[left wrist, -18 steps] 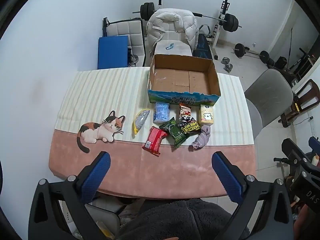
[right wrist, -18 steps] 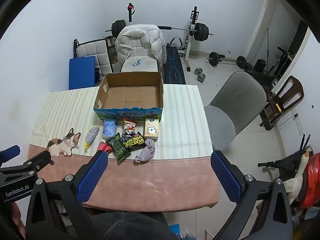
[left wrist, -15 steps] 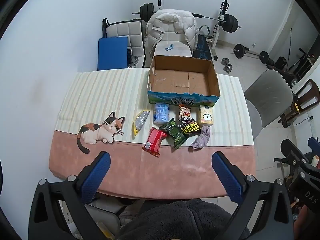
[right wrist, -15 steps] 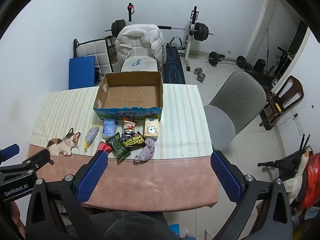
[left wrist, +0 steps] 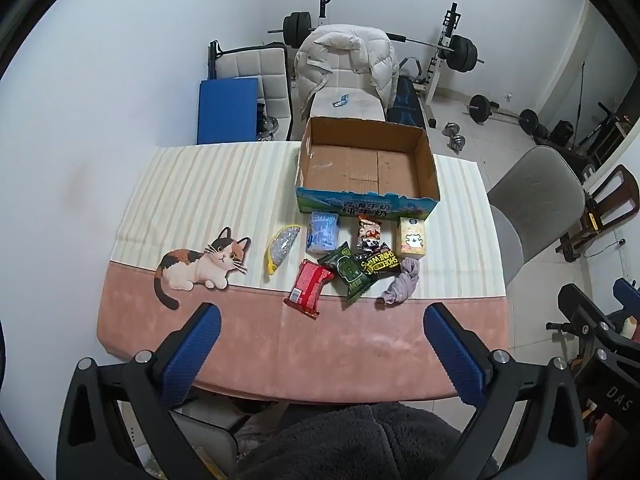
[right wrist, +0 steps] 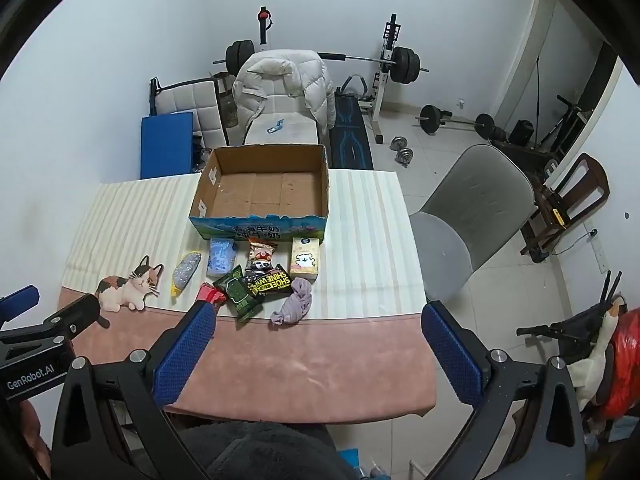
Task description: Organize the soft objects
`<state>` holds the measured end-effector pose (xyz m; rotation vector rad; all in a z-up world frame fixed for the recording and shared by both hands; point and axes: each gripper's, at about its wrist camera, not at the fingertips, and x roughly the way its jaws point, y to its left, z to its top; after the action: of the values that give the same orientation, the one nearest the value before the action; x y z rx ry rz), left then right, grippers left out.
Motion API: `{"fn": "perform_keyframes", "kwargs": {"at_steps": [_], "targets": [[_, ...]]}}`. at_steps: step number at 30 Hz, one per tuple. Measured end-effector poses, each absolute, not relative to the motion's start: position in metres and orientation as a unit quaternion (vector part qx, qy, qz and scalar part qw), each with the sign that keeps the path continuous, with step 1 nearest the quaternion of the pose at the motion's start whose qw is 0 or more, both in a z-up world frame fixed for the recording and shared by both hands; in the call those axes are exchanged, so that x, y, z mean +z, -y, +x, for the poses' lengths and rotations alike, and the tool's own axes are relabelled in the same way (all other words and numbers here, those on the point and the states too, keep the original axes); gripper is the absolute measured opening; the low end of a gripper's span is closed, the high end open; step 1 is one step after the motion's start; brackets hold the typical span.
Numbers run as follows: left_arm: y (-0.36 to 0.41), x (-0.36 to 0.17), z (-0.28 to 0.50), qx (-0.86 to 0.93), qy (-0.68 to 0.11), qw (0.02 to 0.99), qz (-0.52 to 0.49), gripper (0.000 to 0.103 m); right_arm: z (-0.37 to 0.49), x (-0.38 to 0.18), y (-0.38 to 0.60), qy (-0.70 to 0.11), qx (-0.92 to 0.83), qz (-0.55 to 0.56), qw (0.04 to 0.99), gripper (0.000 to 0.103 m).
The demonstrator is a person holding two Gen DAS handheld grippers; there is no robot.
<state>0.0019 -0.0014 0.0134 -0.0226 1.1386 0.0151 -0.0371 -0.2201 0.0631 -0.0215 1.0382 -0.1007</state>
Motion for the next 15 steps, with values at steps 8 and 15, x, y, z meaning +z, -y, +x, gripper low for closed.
{"fn": "perform_keyframes", "kwargs": {"at_steps": [8,15], "targets": [[0.004,0.017,0.006,0.008,-0.537,0.844,-0.012,0.103,-0.037,0.072,0.220,-0.495,-0.042,-0.014,0.868,0.103],[0.011,0.019,0.001,0.004,-0.533,0.846,-0.009,0.103,-0.036,0.074,0.221,-0.495,-0.042,-0.013,0.868,0.103]]}}
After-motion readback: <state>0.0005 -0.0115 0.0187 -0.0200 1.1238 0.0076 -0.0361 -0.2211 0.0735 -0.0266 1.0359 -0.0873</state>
